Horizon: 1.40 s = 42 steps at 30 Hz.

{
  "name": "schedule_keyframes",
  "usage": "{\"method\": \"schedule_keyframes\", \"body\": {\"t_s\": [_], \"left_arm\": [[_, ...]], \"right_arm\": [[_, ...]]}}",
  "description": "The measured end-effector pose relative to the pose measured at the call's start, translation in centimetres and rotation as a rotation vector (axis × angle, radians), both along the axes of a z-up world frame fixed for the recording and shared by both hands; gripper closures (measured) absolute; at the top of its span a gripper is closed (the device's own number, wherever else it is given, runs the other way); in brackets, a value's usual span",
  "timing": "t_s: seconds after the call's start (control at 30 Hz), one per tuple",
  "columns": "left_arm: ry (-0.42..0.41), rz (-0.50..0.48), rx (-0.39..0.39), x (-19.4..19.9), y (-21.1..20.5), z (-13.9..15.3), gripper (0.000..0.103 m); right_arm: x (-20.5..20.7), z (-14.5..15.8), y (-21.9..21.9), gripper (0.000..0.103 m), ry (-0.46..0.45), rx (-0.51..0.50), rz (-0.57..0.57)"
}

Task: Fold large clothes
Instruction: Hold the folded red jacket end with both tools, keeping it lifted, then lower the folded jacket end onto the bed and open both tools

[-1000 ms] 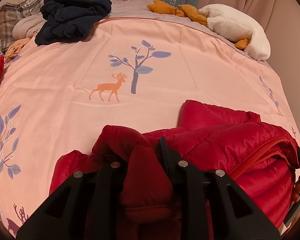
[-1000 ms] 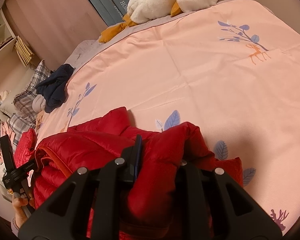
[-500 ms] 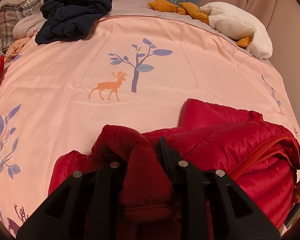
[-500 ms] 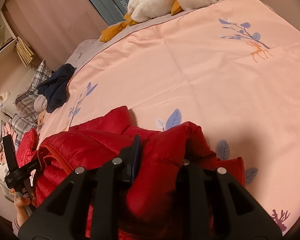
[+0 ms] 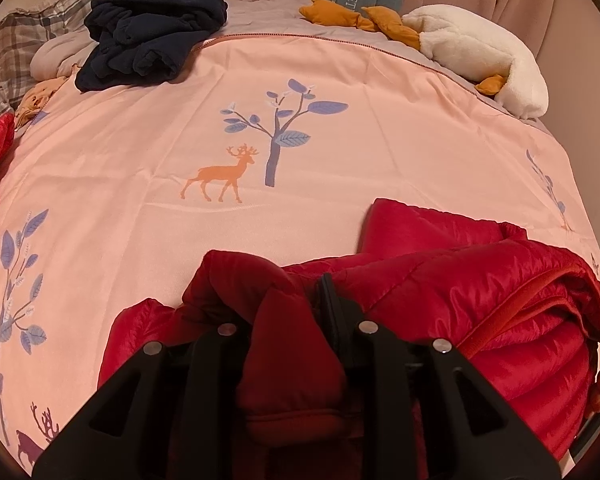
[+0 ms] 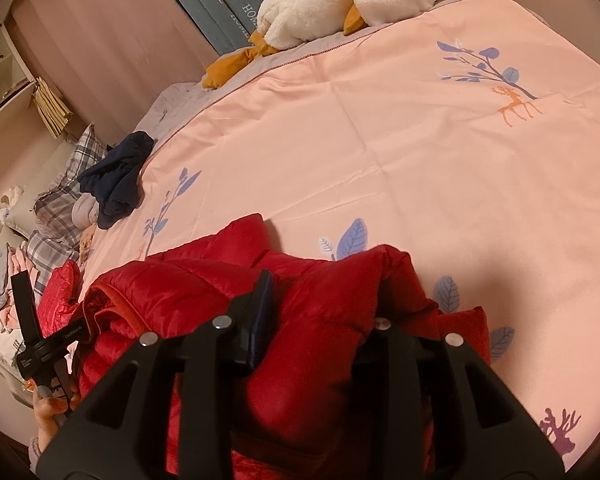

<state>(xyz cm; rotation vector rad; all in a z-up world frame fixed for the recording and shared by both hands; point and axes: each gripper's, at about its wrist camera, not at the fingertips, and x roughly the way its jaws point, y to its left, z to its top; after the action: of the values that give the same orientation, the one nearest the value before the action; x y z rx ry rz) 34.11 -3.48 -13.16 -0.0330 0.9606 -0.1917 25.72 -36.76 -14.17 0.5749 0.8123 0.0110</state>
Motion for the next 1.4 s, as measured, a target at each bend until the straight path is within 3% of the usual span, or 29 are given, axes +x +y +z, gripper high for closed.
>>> {"method": "schedule_keyframes", "body": {"t_s": [0.27, 0.33, 0.37, 0.47, 0.53, 0.63, 1.4], "left_arm": [[-0.025, 0.015, -0.019, -0.6, 0.2, 0.9, 0.070], [-0.029, 0.019, -0.029, -0.8, 0.3, 1.2, 0.064], [-0.033, 0.022, -0.032, -0.8, 0.4, 1.3, 0.063], [-0.045, 0.026, -0.038, -1.1, 0.5, 1.8, 0.054], [-0.056, 0.030, -0.042, -1.3, 0.6, 2.1, 0.041], [-0.076, 0.035, -0.038, -1.6, 0.6, 2.6, 0.030], [-0.077, 0.036, -0.032, -1.9, 1.0, 2.8, 0.028]], "right_arm": [[-0.7, 0.8, -0.2, 0.052, -0.022, 0.020, -0.009], [-1.1, 1.1, -0.4, 0.033, -0.041, 0.038, -0.016], [-1.2, 1.3, -0.3, 0.031, -0.047, 0.038, -0.019], [-1.4, 1.7, -0.2, 0.030, -0.052, 0.017, -0.024], [-1.5, 1.8, -0.2, 0.029, -0.050, 0.017, -0.026], [-1.7, 1.8, -0.4, 0.029, -0.051, 0.021, -0.033], [-2.3, 1.8, -1.0, 0.023, -0.054, 0.016, -0.055]]}}
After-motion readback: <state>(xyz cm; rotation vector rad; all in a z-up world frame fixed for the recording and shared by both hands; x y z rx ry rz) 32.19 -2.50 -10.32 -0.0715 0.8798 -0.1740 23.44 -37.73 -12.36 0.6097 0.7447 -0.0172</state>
